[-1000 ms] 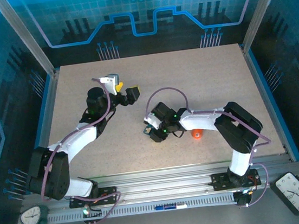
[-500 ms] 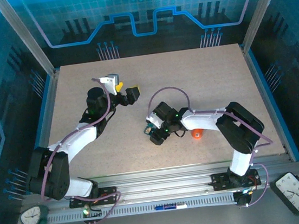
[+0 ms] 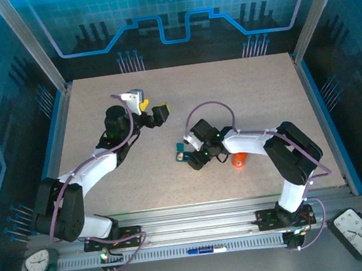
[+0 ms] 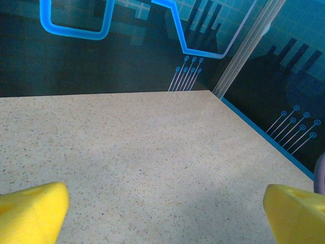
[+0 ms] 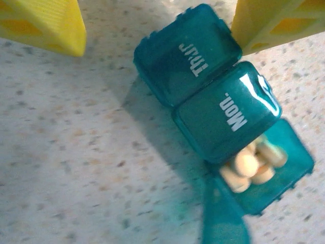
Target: Sort the pills into containers
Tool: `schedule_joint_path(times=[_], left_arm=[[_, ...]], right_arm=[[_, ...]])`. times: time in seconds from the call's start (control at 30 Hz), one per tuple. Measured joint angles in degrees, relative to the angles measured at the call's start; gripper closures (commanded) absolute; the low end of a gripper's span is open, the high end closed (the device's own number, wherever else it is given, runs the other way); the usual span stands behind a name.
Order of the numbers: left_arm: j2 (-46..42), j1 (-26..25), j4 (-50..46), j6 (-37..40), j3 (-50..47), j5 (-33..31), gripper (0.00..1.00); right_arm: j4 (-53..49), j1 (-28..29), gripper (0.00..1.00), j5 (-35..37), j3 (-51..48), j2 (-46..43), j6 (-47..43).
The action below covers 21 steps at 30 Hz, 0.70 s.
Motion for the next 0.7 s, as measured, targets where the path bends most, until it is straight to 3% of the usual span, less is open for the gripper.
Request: schedule_joint_path(times=[0.4,0.7], left_arm=[[0.0,0.0,0.0,0.0,0.0,0.2,0.01],[3.7,0.1,-8.3,0.7,5.7,3.5,0.05]], right_arm=[[-1.9,-1.5,0.25,1.0,4.0,-0.9,3.0],[-3.7,-3.3,0.26,-1.0,7.6,-1.4,10.4]])
